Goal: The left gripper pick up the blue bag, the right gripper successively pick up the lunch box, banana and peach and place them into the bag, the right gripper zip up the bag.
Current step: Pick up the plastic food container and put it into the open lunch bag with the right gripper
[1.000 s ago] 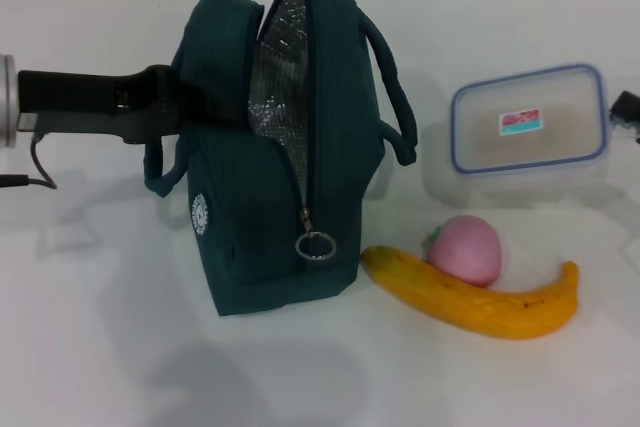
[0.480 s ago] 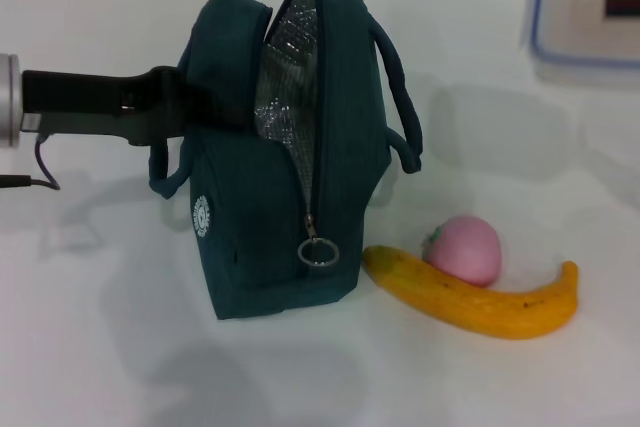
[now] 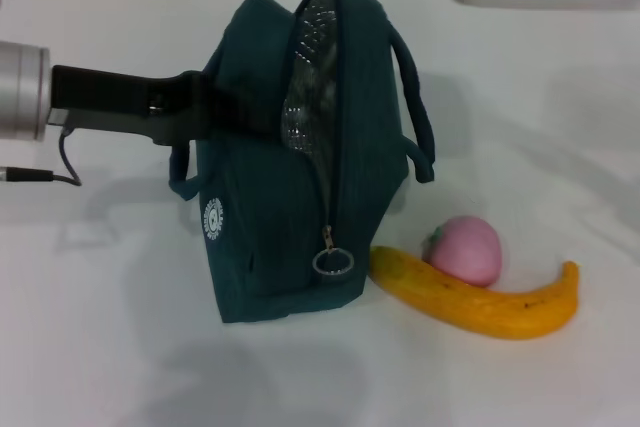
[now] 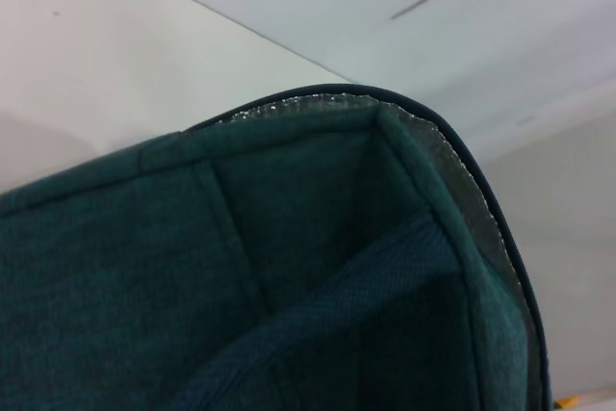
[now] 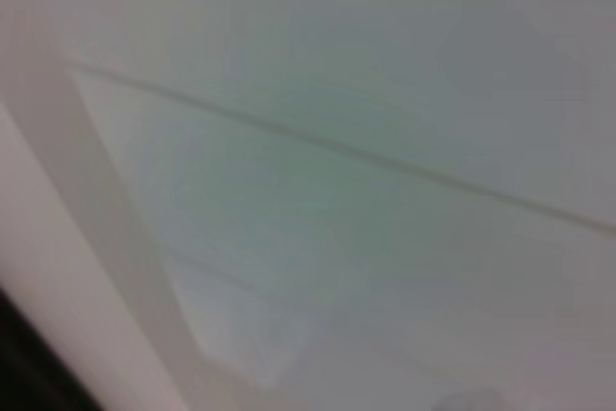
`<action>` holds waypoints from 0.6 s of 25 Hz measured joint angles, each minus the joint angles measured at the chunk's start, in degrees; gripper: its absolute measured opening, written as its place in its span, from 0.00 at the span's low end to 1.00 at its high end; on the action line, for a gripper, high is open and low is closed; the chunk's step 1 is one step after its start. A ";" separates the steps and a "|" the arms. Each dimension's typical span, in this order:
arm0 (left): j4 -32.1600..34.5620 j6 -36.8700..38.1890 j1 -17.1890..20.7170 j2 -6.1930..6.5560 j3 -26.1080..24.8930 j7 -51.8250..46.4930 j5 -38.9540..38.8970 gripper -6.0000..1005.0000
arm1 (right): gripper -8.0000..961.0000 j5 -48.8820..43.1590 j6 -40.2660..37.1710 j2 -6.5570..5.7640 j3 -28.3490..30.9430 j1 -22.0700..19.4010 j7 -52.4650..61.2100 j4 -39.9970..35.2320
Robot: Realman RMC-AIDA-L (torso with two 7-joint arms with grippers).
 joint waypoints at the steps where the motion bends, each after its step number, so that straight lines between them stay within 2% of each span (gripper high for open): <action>1: -0.03 0.19 -0.78 -0.04 0.43 0.02 0.00 0.04 | 0.11 -0.02 0.65 0.13 -0.85 1.20 -0.13 -0.15; 8: -0.13 0.24 -1.92 -0.20 1.07 0.28 0.00 0.04 | 0.11 -0.11 9.42 0.99 -7.38 7.78 -2.57 -0.38; 15: -0.14 0.10 -1.94 -0.34 0.95 0.49 -0.05 0.04 | 0.11 -0.16 18.66 2.61 -18.06 8.34 -3.67 -1.95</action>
